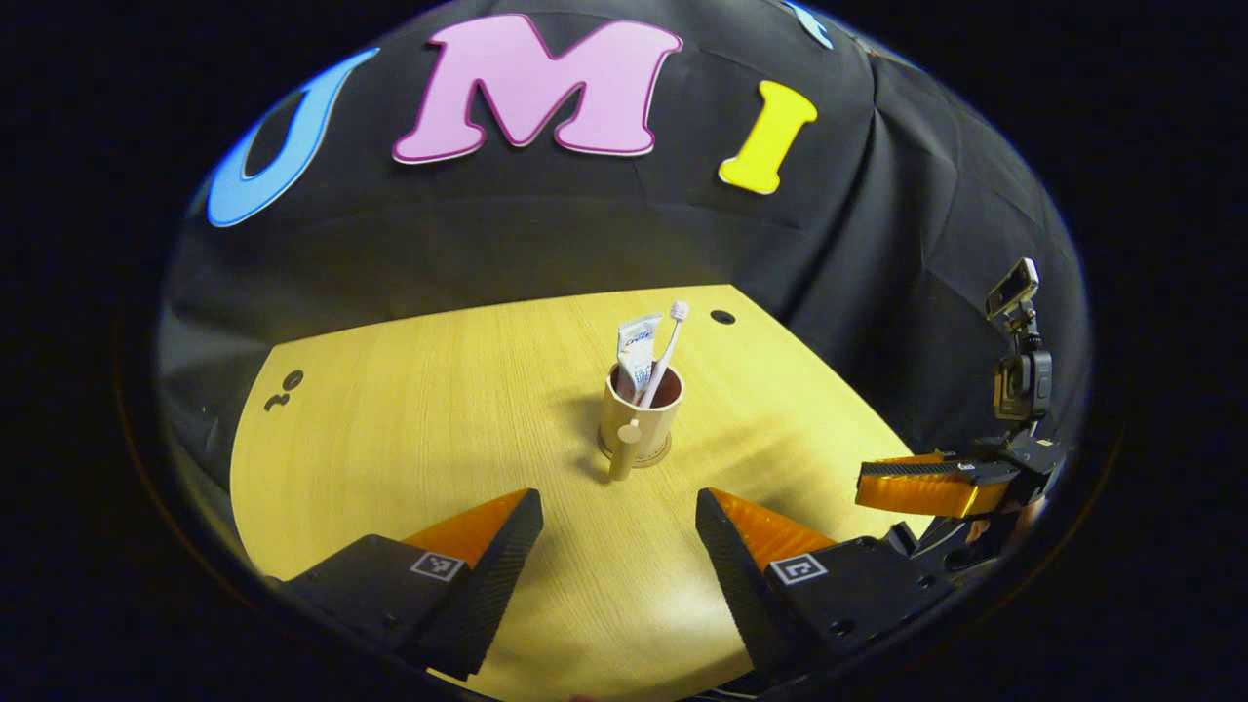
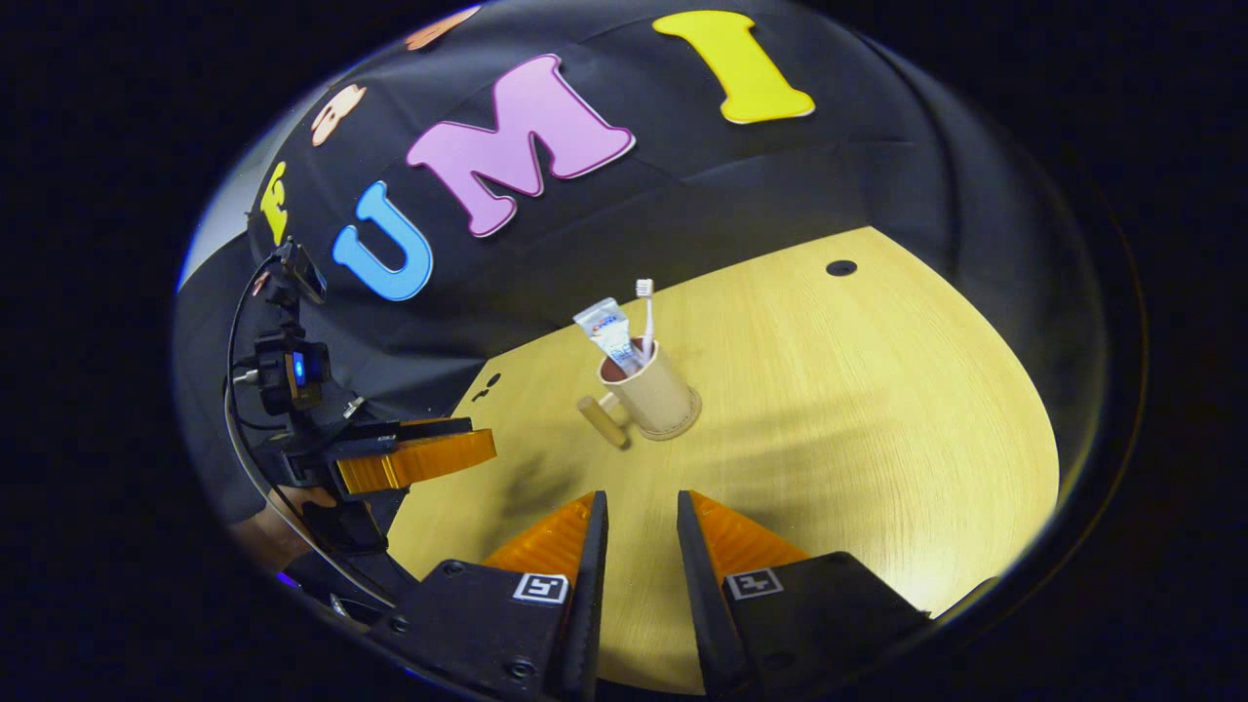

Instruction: Put the toothbrush and toothpaste on the desktop into the cup, then pick up the cup and place it on the coaster on the desktop.

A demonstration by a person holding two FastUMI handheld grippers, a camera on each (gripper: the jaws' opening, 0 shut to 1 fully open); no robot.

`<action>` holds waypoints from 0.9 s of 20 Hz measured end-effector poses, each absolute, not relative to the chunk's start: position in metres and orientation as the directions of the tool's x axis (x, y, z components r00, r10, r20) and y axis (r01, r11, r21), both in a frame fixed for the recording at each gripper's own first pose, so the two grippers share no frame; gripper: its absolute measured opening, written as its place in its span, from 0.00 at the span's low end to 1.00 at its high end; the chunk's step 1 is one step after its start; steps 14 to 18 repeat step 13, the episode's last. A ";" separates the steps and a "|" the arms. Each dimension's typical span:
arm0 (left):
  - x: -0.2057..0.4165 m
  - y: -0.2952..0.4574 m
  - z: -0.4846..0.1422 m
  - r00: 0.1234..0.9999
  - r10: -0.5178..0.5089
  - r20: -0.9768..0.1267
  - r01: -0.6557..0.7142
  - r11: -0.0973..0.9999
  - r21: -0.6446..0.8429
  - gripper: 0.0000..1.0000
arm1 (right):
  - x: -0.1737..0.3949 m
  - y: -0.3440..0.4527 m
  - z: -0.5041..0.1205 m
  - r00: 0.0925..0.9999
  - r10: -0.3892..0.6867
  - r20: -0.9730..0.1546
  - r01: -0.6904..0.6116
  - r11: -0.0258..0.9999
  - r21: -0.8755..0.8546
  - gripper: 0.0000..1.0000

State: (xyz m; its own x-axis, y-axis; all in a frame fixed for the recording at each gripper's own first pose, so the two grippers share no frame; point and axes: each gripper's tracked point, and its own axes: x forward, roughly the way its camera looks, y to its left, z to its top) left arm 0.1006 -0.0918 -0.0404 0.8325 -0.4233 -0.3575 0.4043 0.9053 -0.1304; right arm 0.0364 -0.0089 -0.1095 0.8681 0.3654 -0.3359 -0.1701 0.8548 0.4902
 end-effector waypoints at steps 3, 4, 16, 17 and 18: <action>0.079 -0.081 -0.039 0.836 -0.427 -0.346 0.418 0.903 -0.104 0.98 | 0.029 0.004 -0.094 0.870 0.370 -0.326 -0.184 0.857 0.480 0.45; 0.073 -0.079 -0.038 0.838 -0.426 -0.342 0.420 0.902 -0.098 0.98 | 0.026 0.009 -0.090 0.870 0.372 -0.323 -0.191 0.859 0.476 0.45; 0.022 -0.068 -0.033 0.839 -0.460 -0.291 0.431 0.888 -0.161 0.98 | 0.013 0.045 -0.056 0.877 0.389 -0.282 -0.261 0.879 0.400 0.43; 0.022 -0.068 -0.033 0.839 -0.460 -0.291 0.431 0.888 -0.161 0.98 | 0.013 0.045 -0.056 0.877 0.389 -0.282 -0.261 0.879 0.400 0.43; 0.022 -0.068 -0.033 0.839 -0.460 -0.291 0.431 0.888 -0.161 0.98 | 0.013 0.045 -0.056 0.877 0.389 -0.282 -0.261 0.879 0.400 0.43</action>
